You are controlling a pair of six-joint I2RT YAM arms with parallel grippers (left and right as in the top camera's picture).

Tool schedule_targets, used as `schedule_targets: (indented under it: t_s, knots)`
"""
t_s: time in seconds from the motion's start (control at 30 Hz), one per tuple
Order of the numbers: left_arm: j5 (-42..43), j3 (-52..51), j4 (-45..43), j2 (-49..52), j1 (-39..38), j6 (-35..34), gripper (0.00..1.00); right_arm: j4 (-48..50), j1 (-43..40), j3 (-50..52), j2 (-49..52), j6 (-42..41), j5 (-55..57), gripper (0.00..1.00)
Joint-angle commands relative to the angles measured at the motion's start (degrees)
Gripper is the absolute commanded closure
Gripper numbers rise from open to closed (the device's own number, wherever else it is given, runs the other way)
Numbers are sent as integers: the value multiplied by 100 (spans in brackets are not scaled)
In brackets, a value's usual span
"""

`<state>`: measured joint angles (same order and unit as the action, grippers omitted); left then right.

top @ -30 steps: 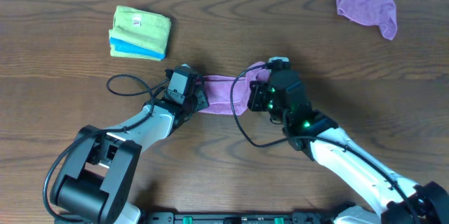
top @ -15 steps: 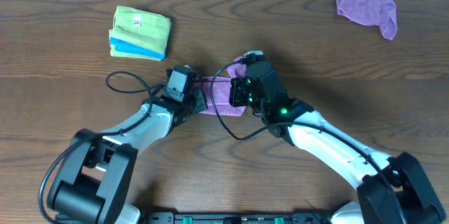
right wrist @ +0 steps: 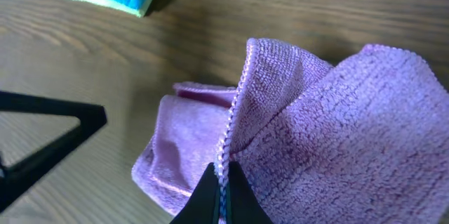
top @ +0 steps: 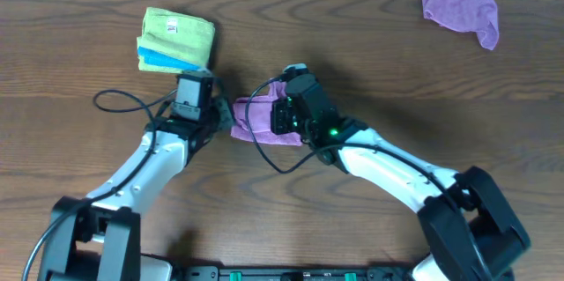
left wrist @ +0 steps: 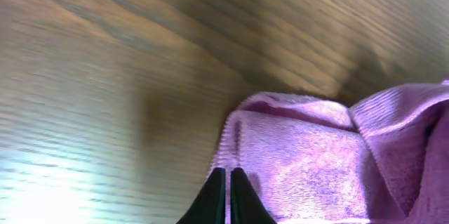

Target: Fold the cloth

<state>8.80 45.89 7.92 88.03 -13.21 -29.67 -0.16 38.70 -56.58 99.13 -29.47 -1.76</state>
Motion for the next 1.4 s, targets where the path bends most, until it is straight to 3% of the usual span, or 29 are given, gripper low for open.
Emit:
schedule_targets:
  t_s: [0.0,0.43,0.97,1.03,1.23,1.37]
  knots:
    - [-39,111,101,-212,210,245,94,17,179,-321,234,125,-72,99]
    - [-39,111,389,-575,887,442,93,-31,601,-994,1163,146,-254,99]
    - [-151,111,387,-577,957,439,93,-42,807,-1019,1377,146,-428,99]
    - [-153,111,385,-577,957,439,92,-39,817,-1019,1377,146,-446,92]
    - [-177,111,380,-577,957,439,92,-48,826,-1106,1368,149,-892,54]
    - [-181,111,385,-577,957,439,92,-140,817,-1386,1270,149,-1032,47]
